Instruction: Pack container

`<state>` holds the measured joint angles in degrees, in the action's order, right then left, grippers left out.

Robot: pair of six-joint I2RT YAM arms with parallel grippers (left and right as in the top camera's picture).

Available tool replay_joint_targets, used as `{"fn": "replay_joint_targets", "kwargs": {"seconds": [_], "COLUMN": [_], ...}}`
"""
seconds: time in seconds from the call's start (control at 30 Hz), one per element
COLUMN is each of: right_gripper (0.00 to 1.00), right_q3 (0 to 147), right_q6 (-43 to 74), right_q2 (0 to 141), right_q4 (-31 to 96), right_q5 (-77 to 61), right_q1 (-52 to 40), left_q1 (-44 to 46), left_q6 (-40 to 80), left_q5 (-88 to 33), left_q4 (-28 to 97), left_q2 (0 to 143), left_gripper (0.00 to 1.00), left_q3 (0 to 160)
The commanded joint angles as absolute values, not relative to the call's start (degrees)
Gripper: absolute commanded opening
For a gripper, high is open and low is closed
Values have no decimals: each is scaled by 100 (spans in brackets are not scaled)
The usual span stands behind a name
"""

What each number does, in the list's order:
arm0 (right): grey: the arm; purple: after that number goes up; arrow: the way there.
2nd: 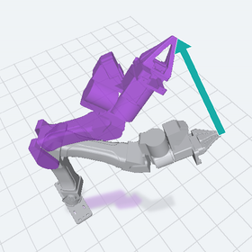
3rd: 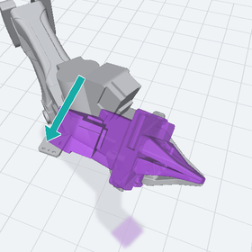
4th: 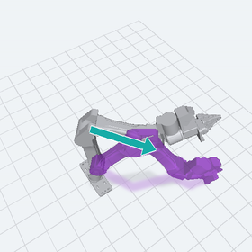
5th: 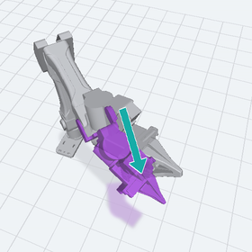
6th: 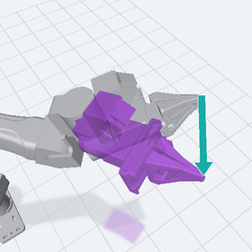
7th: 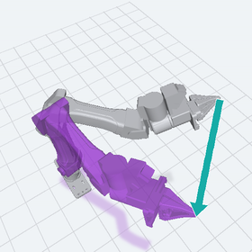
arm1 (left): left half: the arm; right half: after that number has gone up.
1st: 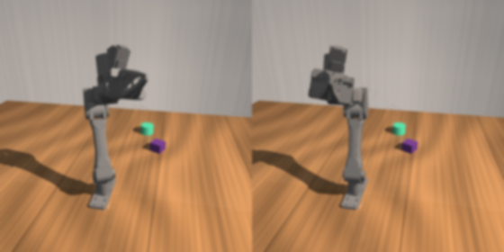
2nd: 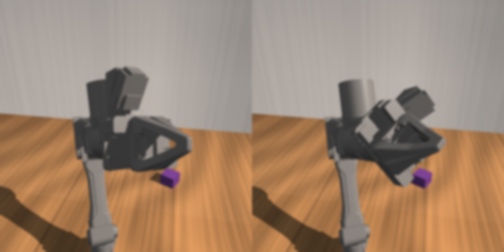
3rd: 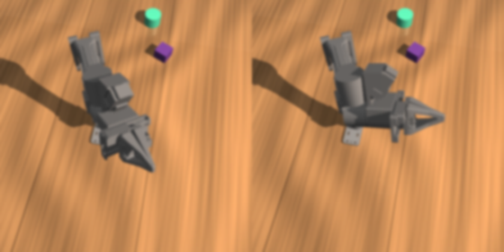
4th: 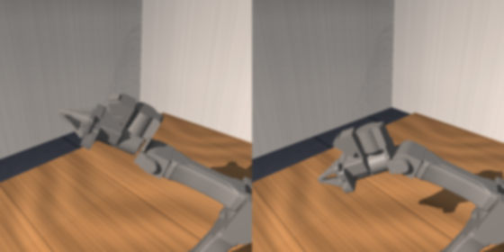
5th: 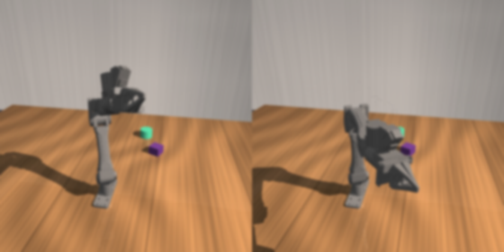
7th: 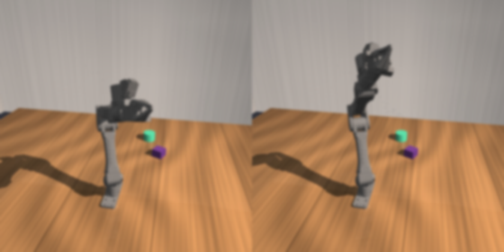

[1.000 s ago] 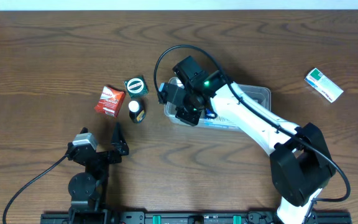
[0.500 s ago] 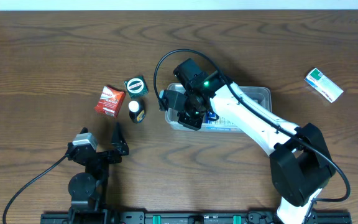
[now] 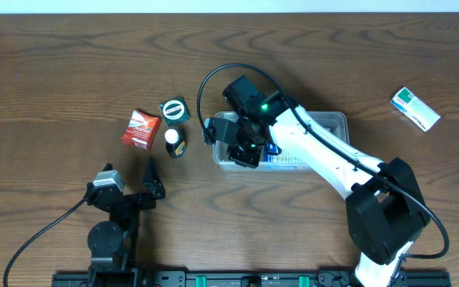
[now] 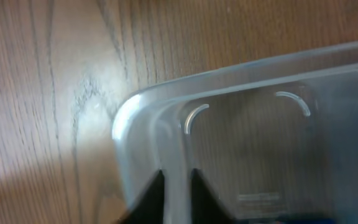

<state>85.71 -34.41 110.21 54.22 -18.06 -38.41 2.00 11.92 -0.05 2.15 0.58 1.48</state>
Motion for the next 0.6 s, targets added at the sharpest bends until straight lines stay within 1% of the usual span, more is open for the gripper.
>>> {"fn": "replay_joint_targets", "kwargs": {"seconds": [0.0, 0.1, 0.17, 0.2, 0.27, 0.33, 0.4, 0.47, 0.57], "right_gripper": [26, 34, 47, 51, 66, 76, 82, 87, 93], "right_q3": [9129, 9782, 10342, 10613, 11087, 11419, 11633, 11697, 11668], "right_q6": [-3269, -3221, -3221, -3212, -3052, -2742, -2392, -1999, -1555], "right_q2": [11002, 10997, 10997, 10997, 10997, 10997, 10997, 10997, 11000], "right_q4": [5714, 6246, 6663, 6845, 7129, 7282, 7380, 7428, 7478], "right_q5": [-1802, -1800, -1750, -1656, -1385, -1022, -628, -283, -215], "right_q1": [-3699, -3557, -3422, -3343, -3157, -2930, -2624, -2246, -1557], "left_q1": [213, 213, 213, 213, 213, 213, 213, 213, 213], "left_q6": [1120, 1120, 1120, 1120, 1120, 1120, 1120, 1120, 1120], "left_q5": [43, 43, 43, 43, 43, 43, 43, 43, 43], "left_q4": [419, 421, 421, 419, 419, 419, 419, 421, 419], "left_q2": [23, 23, 23, 23, 23, 23, 23, 23, 23], "left_gripper": [98, 98, 98, 98, 98, 98, 98, 98, 98], "left_q3": [23, 23, 23, 23, 23, 23, 23, 23, 23]}}
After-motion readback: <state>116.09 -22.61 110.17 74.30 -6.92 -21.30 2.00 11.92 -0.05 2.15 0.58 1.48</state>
